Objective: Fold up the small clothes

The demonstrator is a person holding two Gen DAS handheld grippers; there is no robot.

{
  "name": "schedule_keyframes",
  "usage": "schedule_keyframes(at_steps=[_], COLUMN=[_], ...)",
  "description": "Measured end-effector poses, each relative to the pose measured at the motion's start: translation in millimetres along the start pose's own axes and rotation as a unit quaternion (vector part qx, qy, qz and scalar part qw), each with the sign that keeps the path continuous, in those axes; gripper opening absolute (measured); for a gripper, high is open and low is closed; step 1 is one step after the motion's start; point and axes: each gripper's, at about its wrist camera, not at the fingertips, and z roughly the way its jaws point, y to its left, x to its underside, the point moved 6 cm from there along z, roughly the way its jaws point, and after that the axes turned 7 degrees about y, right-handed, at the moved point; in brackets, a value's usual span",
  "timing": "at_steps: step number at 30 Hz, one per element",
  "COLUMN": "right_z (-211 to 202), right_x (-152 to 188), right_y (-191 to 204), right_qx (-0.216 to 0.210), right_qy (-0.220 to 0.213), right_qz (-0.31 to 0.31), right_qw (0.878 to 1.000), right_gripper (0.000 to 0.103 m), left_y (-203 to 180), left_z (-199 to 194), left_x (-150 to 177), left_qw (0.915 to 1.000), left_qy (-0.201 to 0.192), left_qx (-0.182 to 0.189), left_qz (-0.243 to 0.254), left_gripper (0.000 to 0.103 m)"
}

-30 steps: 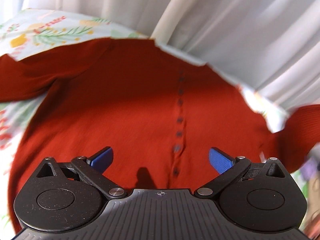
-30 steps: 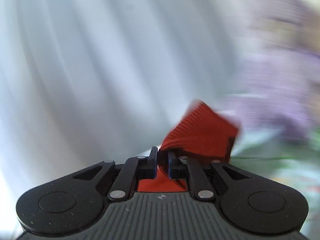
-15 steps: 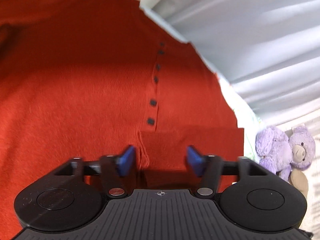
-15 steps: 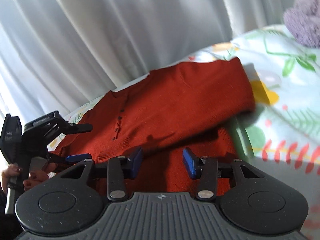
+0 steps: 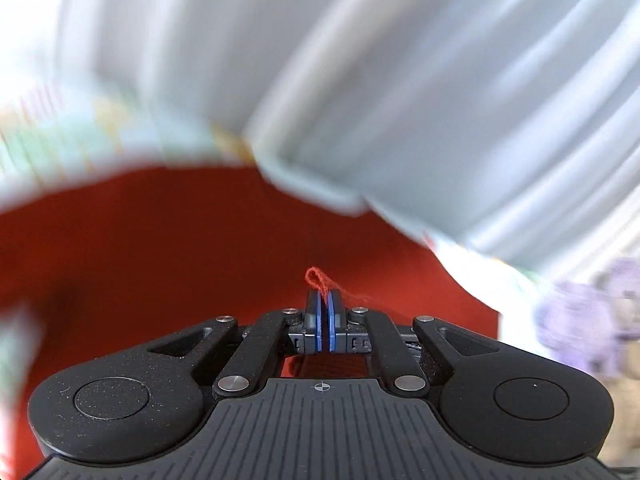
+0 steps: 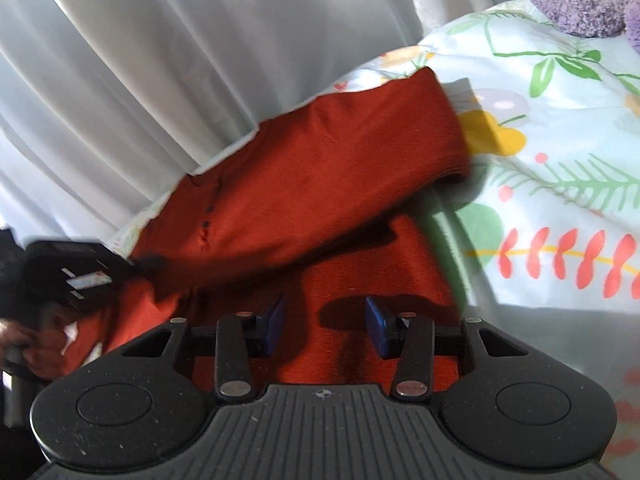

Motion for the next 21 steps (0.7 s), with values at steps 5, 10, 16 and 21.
schedule_keyframes(at_steps=[5, 10, 16, 21], right_z=[-1, 0, -2, 12], right_x=[-7, -19, -50, -66], right_y=[-7, 1, 12, 27], right_qx=[0.027, 0.035, -0.014, -0.055], right_qy=[-0.002, 0.005, 0.021, 0.037], right_qz=[0.001, -0.005, 0.028, 0.066], right_qw=[1.0, 0.999, 0.999, 0.996], right_gripper=[0.037, 0.037, 0.037, 0.037], left_y=[46, 100, 118, 111], left_z=[21, 53, 55, 58], left_x=[-14, 3, 4, 3], left_qw=[0.9865, 0.9933, 0.9969, 0.9958], left_qy=[-0.014, 0.034, 0.043, 0.063], left_qx=[-0.144, -0.11, -0.054, -0.053], left_qz=[0.077, 0.01, -0.038, -0.04], left_gripper=[0.005, 0.034, 0.051, 0.007])
